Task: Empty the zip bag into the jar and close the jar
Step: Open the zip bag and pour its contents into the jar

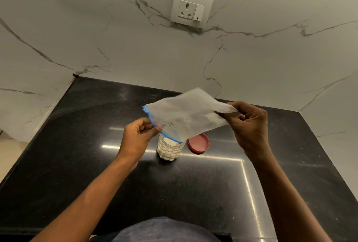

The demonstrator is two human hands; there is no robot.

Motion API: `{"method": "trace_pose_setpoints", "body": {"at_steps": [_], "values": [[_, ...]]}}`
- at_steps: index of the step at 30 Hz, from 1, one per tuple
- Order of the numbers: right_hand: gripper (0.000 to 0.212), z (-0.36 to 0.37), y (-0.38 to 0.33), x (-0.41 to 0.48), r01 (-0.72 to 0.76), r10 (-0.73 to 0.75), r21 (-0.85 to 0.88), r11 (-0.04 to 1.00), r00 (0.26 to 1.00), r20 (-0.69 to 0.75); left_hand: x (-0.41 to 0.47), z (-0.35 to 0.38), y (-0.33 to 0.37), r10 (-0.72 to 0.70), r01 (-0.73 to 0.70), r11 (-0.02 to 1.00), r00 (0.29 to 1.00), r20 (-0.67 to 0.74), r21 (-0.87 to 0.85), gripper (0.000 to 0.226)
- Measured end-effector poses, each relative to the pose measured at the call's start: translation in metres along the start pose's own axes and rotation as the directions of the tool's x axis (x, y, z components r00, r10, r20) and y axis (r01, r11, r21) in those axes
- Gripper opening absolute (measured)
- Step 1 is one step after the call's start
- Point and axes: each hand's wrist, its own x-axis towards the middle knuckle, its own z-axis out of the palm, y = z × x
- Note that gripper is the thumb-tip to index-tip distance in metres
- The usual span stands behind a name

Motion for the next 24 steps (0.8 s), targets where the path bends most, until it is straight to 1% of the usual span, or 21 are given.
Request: {"method": "trace_pose_setpoints", "body": {"at_steps": [2,4,5,6,9,10,12,14,15,16,18,19,20,22,24], "values": [[0.012,0.006,0.002,-0.002,-0.014,0.015,-0.013,1.000,0.996,0.087,-0.001,0.001,-0.001,-0.014,0.014,1.000,1.000,0.004,-0.002,0.025],[0.016,0.013,0.004,-0.006,-0.032,0.046,-0.076,0.997,0.982,0.185,-0.002,0.002,-0.002,-0.018,0.017,1.000,1.000,0.016,0.011,0.024],[0.016,0.014,0.004,-0.006,-0.032,0.049,-0.090,0.995,0.981,0.189,-0.002,0.002,-0.003,-0.017,0.016,1.000,1.000,0.018,0.015,0.024],[0.015,0.013,0.003,-0.006,-0.033,0.044,-0.074,0.997,0.986,0.159,-0.002,0.002,-0.003,-0.016,0.015,1.000,1.000,0.013,0.013,0.024],[0.012,0.003,0.001,0.001,-0.029,0.029,0.056,0.998,1.000,-0.001,-0.001,0.000,-0.003,-0.007,0.006,1.000,1.000,-0.006,-0.015,0.026],[0.012,0.001,0.001,0.002,-0.030,0.031,0.069,0.997,0.999,-0.021,-0.001,-0.001,-0.003,0.001,-0.001,1.000,1.000,-0.004,-0.020,0.027],[0.008,0.001,0.002,0.000,-0.069,0.068,0.042,0.997,0.997,0.026,0.000,-0.001,-0.001,0.013,-0.013,1.000,1.000,-0.006,-0.027,0.031],[0.007,0.002,0.004,-0.005,-0.114,0.108,0.059,0.992,0.988,0.107,0.000,0.000,0.001,0.012,-0.013,0.999,1.000,-0.024,-0.047,0.041],[0.015,0.001,0.004,-0.007,-0.132,0.118,0.108,0.985,0.985,0.129,0.000,0.000,0.001,0.010,-0.011,0.998,1.000,-0.026,-0.058,0.047],[0.028,0.000,0.004,-0.008,-0.157,0.132,0.186,0.970,0.981,0.140,0.001,-0.001,0.001,0.008,-0.010,0.998,1.000,-0.020,-0.061,0.050],[0.056,-0.002,0.007,-0.009,-0.225,0.191,0.305,0.925,0.972,0.136,0.000,-0.002,0.001,0.005,-0.005,0.999,1.000,0.004,-0.040,0.047],[0.062,0.000,0.010,-0.012,-0.258,0.223,0.308,0.916,0.964,0.145,-0.001,-0.002,0.000,0.001,-0.001,1.000,1.000,0.011,-0.030,0.042],[0.060,0.005,0.013,-0.016,-0.297,0.262,0.272,0.915,0.952,0.159,-0.001,-0.001,0.000,-0.005,0.006,1.000,1.000,0.016,-0.028,0.038],[0.041,0.016,0.020,-0.023,-0.351,0.333,0.155,0.923,0.933,0.134,-0.002,-0.001,0.000,-0.018,0.019,1.000,0.999,0.029,-0.023,0.031],[0.025,0.024,0.024,-0.028,-0.334,0.329,0.102,0.937,0.942,0.063,-0.003,0.001,0.001,-0.019,0.019,1.000,0.999,0.045,-0.006,0.029]]}}
